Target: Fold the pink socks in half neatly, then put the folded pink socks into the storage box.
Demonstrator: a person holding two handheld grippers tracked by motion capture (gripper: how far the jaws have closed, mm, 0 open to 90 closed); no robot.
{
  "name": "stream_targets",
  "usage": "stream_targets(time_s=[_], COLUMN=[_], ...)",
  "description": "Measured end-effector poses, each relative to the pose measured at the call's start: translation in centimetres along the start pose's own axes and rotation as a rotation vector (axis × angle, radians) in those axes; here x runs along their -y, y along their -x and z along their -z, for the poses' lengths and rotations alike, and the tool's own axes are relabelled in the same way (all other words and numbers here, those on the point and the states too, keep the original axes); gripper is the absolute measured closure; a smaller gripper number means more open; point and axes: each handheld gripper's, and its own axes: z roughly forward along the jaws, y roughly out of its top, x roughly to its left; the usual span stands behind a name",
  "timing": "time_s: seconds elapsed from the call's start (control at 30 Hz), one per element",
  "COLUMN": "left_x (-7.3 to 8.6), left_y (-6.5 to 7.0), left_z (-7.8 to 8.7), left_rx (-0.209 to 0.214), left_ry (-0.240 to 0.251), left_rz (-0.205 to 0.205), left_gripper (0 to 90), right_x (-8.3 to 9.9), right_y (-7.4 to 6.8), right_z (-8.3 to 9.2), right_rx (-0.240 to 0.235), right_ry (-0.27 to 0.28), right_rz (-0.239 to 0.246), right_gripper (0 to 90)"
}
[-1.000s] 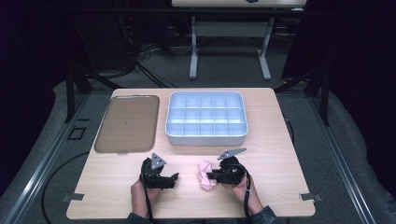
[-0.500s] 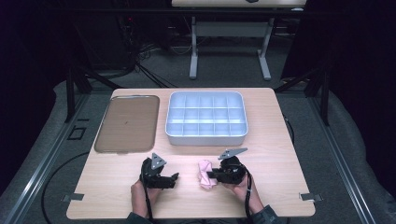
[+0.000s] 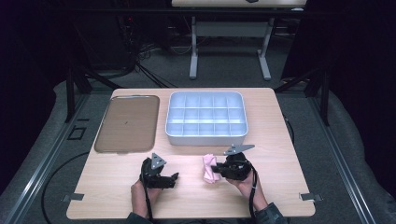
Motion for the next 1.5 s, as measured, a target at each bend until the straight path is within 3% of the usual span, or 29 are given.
stream_targets(time_s=[0.5, 1.5], left_x=[0.0, 0.0], left_y=[0.0, 0.0], left_z=[0.0, 0.0], left_rx=[0.0, 0.0], left_ry=[0.0, 0.0], left_rz=[-0.001, -0.001], left_gripper=[11.5, 11.5], right_x=[-0.9, -3.1], right_y=[0.9, 1.7], right_z=[2.1, 6.7], right_rx=[0.066, 0.187], right_ry=[0.062, 0.161], right_rz=[0.002, 0.056], right_gripper=[80.9, 80.8])
